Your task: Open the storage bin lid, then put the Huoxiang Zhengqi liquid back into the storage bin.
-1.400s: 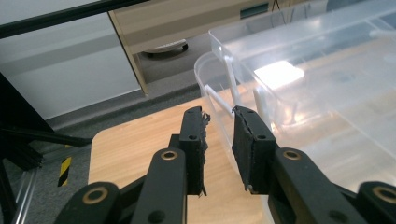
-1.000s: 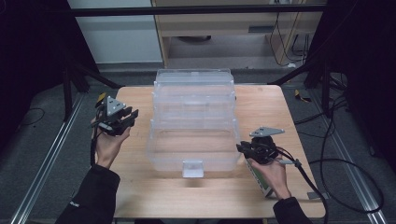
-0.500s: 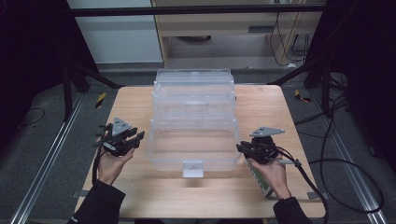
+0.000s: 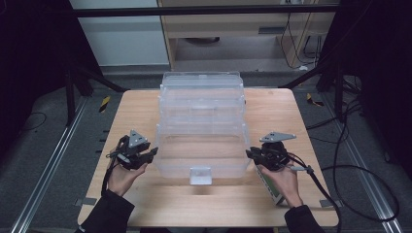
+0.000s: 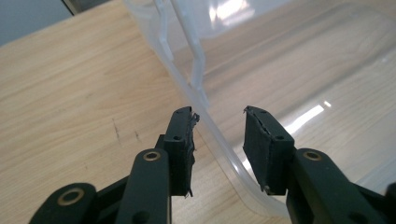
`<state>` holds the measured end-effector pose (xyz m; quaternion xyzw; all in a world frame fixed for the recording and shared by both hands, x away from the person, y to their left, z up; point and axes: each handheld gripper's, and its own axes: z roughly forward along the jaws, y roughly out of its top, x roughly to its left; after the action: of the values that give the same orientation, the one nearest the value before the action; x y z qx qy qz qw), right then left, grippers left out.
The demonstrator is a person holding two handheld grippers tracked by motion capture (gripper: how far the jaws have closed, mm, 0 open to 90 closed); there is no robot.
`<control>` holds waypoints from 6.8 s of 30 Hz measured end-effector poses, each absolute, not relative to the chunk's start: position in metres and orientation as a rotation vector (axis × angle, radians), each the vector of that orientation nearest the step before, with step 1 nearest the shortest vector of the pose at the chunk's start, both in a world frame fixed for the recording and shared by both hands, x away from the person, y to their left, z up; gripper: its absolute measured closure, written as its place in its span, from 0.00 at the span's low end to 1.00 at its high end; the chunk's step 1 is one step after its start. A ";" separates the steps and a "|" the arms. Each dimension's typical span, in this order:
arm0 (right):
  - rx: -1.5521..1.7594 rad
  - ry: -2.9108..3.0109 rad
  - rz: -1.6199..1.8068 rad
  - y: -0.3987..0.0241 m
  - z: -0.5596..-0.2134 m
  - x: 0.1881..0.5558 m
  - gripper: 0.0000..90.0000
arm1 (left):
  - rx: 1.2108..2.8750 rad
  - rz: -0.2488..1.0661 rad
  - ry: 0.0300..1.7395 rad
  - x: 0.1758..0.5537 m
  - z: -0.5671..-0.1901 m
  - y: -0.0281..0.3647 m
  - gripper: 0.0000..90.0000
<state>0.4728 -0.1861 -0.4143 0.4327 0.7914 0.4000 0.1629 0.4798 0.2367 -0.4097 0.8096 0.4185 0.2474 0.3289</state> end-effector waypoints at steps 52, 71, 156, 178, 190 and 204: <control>1.247 2.128 1.124 -0.217 -0.368 0.455 0.54 | 1.990 0.748 1.175 0.469 -0.396 0.274 0.54; 1.372 2.268 0.899 -0.232 -0.351 0.448 0.42 | 1.953 0.762 1.347 0.480 -0.412 0.313 0.46; 1.481 2.620 0.380 -0.207 -0.394 0.462 0.62 | 2.068 0.748 1.415 0.492 -0.439 0.311 0.41; 1.557 2.594 0.313 -0.207 -0.396 0.464 0.70 | 2.074 0.749 1.416 0.492 -0.440 0.311 0.40; 1.548 2.604 0.284 -0.206 -0.395 0.466 0.70 | 2.077 0.747 1.415 0.492 -0.440 0.311 0.40; 1.525 2.612 0.300 -0.208 -0.391 0.465 0.71 | 2.077 0.748 1.415 0.492 -0.440 0.311 0.40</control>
<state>0.4651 -0.2078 -0.3907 0.5010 0.8583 0.0986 0.0511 0.4918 0.3107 -0.4398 0.7656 0.5216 0.2755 0.2566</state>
